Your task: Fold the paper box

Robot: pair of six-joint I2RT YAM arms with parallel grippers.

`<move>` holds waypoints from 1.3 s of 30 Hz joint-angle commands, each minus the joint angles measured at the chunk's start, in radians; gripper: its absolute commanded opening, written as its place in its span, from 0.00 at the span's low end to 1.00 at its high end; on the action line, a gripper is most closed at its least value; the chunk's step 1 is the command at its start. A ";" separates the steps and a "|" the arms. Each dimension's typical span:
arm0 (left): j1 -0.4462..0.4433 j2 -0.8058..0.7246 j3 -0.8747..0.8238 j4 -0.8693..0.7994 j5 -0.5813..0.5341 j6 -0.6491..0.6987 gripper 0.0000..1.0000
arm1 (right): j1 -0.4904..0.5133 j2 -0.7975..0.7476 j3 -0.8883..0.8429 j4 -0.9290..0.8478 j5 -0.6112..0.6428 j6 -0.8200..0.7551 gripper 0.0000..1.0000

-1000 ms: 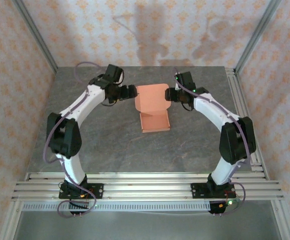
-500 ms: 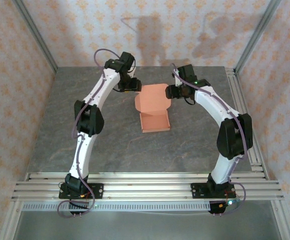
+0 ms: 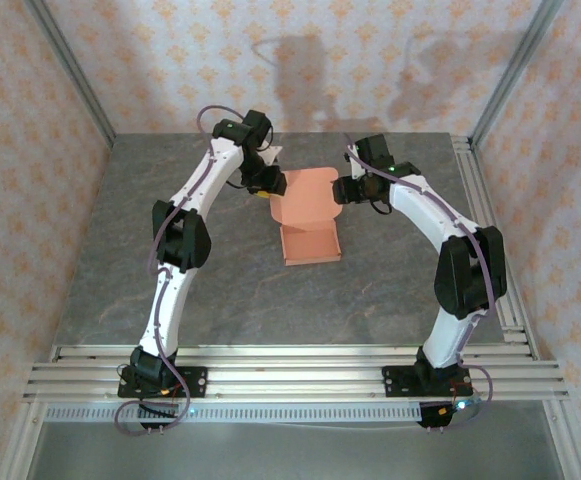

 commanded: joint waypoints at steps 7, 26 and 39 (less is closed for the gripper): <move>-0.009 -0.008 0.009 -0.025 -0.045 0.038 0.37 | -0.009 -0.049 -0.026 0.002 0.015 -0.010 0.62; -0.009 -0.002 0.010 -0.003 -0.023 0.050 0.04 | -0.008 -0.089 -0.029 0.001 0.011 -0.005 0.62; -0.017 -0.173 -0.199 0.174 -0.056 0.118 0.00 | -0.037 -0.109 -0.015 -0.008 -0.047 -0.035 0.62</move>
